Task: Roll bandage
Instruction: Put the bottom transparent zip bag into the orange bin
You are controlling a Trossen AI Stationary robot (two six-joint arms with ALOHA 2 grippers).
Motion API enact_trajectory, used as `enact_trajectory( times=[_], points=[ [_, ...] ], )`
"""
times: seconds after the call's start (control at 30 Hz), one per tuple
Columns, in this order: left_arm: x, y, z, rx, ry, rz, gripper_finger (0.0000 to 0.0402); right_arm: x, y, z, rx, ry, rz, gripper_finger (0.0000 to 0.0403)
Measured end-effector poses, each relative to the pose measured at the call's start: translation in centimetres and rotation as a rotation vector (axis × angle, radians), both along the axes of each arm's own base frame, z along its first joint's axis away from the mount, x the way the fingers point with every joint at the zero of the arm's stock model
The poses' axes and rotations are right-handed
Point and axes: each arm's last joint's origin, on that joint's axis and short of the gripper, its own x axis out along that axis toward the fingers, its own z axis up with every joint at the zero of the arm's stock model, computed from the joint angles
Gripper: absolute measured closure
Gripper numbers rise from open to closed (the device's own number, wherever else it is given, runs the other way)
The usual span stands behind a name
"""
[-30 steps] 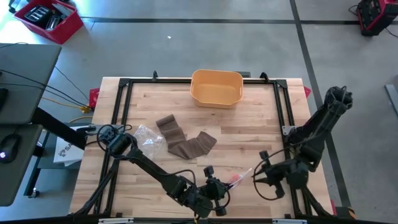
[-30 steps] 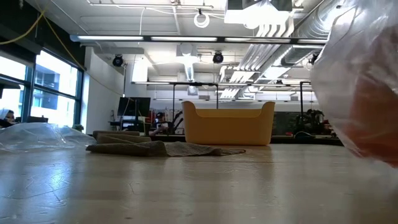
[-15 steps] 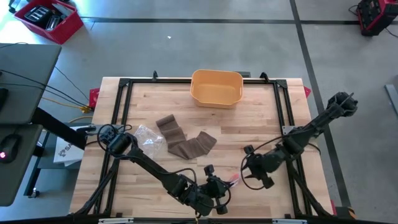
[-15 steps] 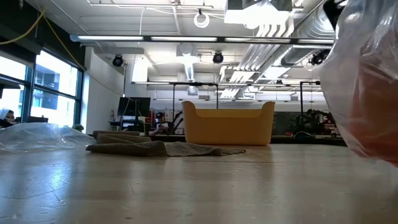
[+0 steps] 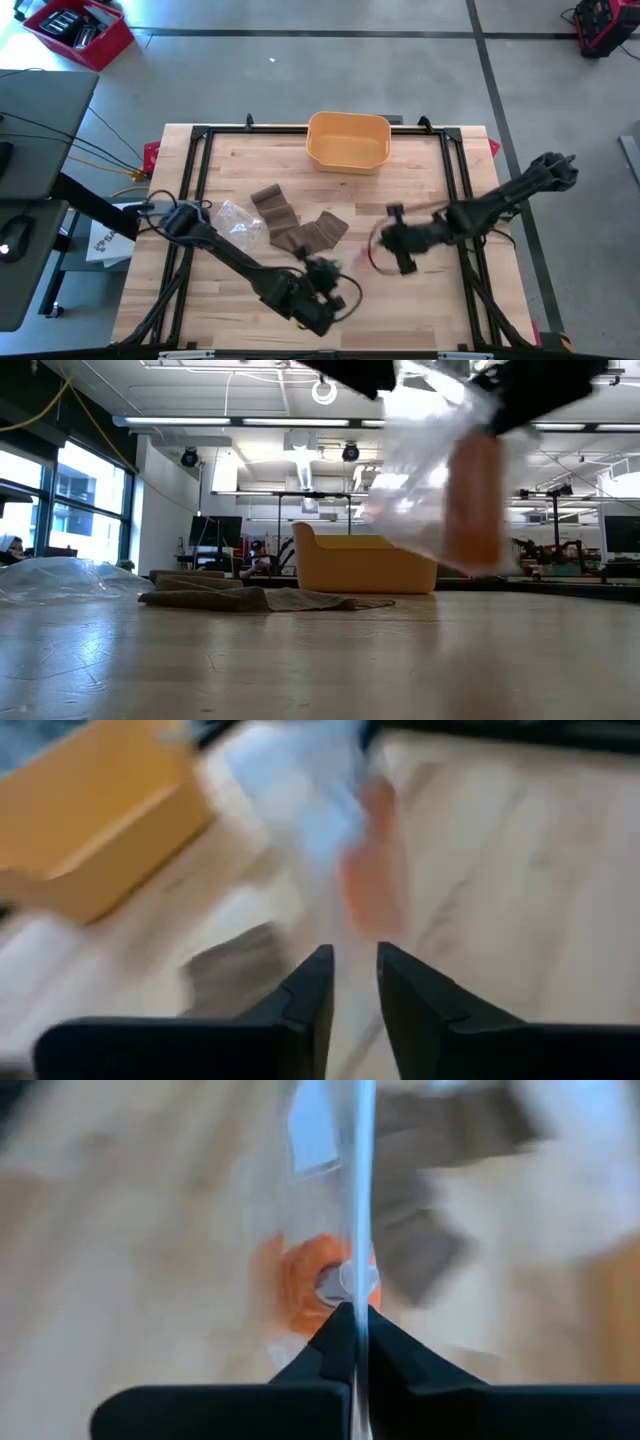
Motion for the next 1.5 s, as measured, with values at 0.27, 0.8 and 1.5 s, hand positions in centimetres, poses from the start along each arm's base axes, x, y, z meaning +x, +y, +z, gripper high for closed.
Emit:
enact_trajectory(
  times=[0.27, 0.8, 1.5],
  points=[
    [-6.0, 1.7, 1.5, 0.105, 0.06, 0.267, 0.0306, 3.2, -12.4, 7.9, -0.176, -0.188, -0.362, 0.0402],
    [-7.3, 1.8, -1.9, 0.018, -0.165, 0.358, 0.0316, 4.2, -29.8, 2.2, 0.347, -0.113, -0.752, 0.0403],
    [-6.5, 0.5, -1.0, 0.153, -0.147, 0.205, 0.0316, 2.1, -28.1, 3.4, 0.529, -0.135, -1.282, 0.0403]
  ],
)
